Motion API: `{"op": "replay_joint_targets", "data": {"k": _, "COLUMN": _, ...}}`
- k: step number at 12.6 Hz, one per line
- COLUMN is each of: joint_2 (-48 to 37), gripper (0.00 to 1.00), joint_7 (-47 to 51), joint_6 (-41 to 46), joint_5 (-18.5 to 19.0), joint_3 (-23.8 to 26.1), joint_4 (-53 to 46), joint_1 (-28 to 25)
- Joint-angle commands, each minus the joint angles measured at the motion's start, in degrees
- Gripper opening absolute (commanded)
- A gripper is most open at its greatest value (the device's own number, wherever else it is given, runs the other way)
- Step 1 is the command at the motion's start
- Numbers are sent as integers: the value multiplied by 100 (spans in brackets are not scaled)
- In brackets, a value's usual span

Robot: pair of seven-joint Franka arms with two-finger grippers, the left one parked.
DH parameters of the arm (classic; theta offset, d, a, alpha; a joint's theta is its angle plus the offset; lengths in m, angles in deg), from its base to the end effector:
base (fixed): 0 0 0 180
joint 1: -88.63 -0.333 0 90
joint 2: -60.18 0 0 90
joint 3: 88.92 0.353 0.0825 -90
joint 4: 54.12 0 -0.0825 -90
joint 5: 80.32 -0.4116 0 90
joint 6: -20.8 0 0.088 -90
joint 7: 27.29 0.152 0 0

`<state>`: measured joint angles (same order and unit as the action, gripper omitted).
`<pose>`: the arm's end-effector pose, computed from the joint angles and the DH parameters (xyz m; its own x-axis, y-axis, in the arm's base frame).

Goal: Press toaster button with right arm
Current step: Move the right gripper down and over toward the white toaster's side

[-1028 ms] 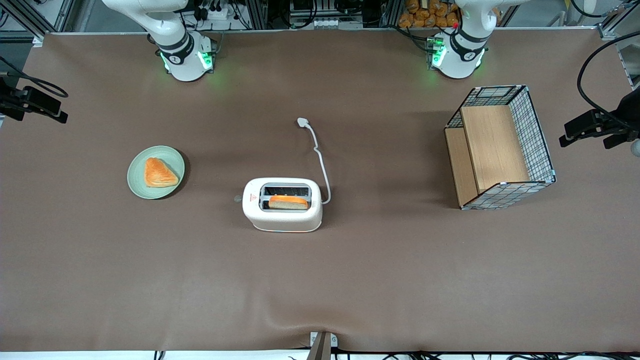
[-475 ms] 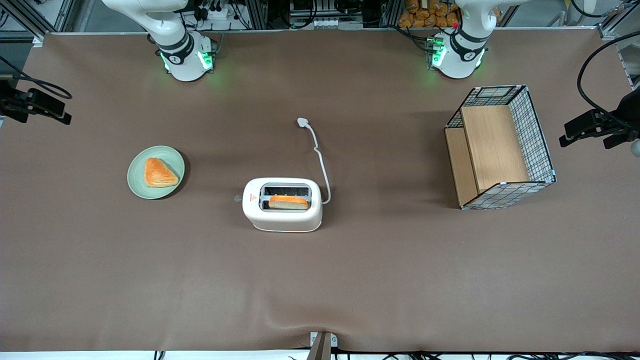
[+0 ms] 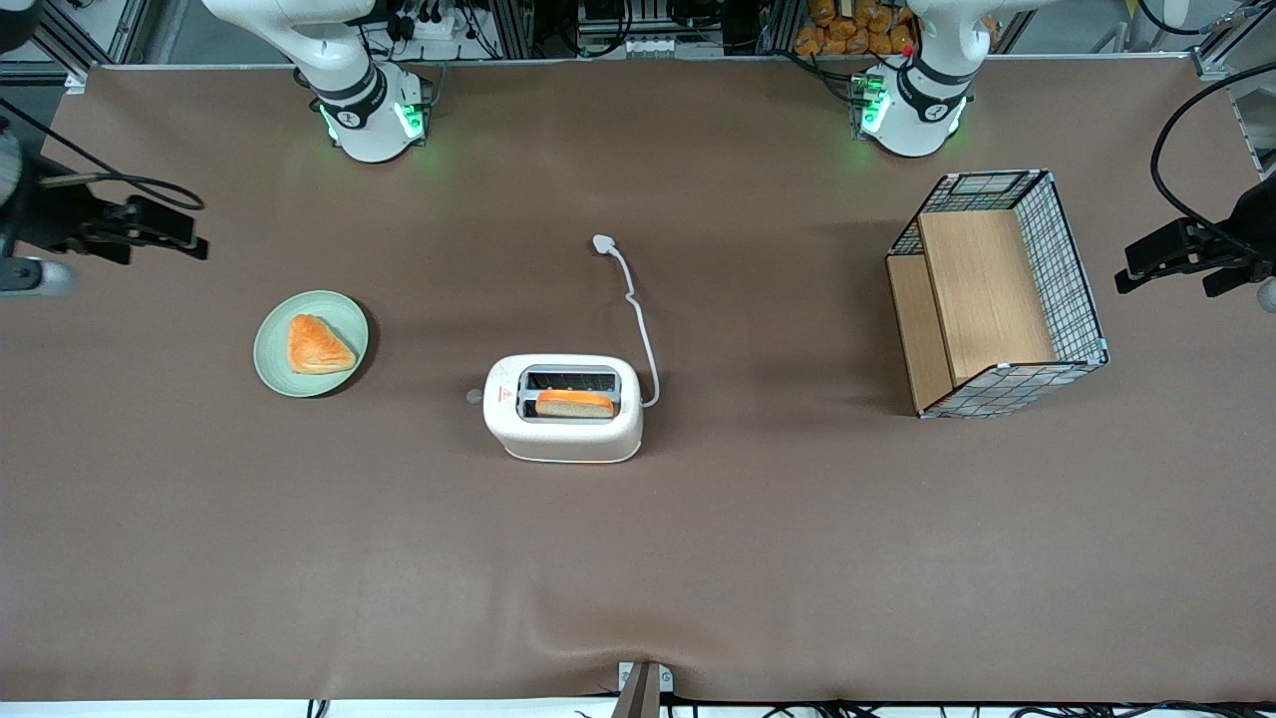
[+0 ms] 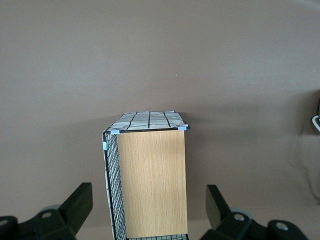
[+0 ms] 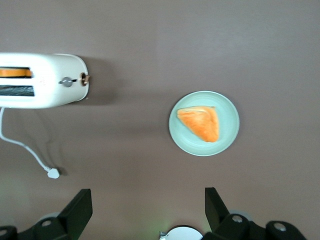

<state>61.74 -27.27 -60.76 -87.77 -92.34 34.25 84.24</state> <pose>0.5681 0.0312 0.6048 0.9889 0.0352 -0.1444 0.0166 -0.9916 -0.1280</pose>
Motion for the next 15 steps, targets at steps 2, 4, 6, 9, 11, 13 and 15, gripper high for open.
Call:
{"op": "replay_joint_targets", "data": {"k": 2, "joint_2": 229, "gripper": 100, "joint_7": 33, "joint_6": -106, "joint_5": -90, "joint_3": -10, "joint_4": -21, "joint_1": -212}}
{"op": "replay_joint_targets", "data": {"k": 4, "joint_2": 397, "gripper": 100, "joint_7": 33, "joint_6": -142, "joint_5": -405, "joint_3": -10, "joint_4": -13, "joint_1": -238}}
{"op": "replay_joint_targets", "data": {"k": 6, "joint_2": 467, "gripper": 100, "joint_7": 33, "joint_6": -142, "joint_5": -451, "joint_3": -10, "joint_4": -4, "joint_1": -343}}
{"op": "replay_joint_targets", "data": {"k": 9, "joint_2": 625, "gripper": 100, "joint_7": 183, "joint_6": -220, "joint_5": -573, "joint_3": -10, "joint_4": 22, "joint_1": -405}}
{"op": "replay_joint_targets", "data": {"k": 11, "joint_2": 792, "gripper": 100, "joint_7": 183, "joint_6": -308, "joint_5": -705, "joint_3": -10, "joint_4": 40, "joint_1": -414}}
{"op": "replay_joint_targets", "data": {"k": 13, "joint_2": 907, "gripper": 100, "joint_7": 192, "joint_6": -317, "joint_5": -819, "joint_3": -10, "joint_4": 40, "joint_1": -422}}
{"op": "replay_joint_targets", "data": {"k": 15, "joint_2": 977, "gripper": 100, "joint_7": 192, "joint_6": -396, "joint_5": -846, "joint_3": -10, "joint_4": 49, "joint_1": -466}}
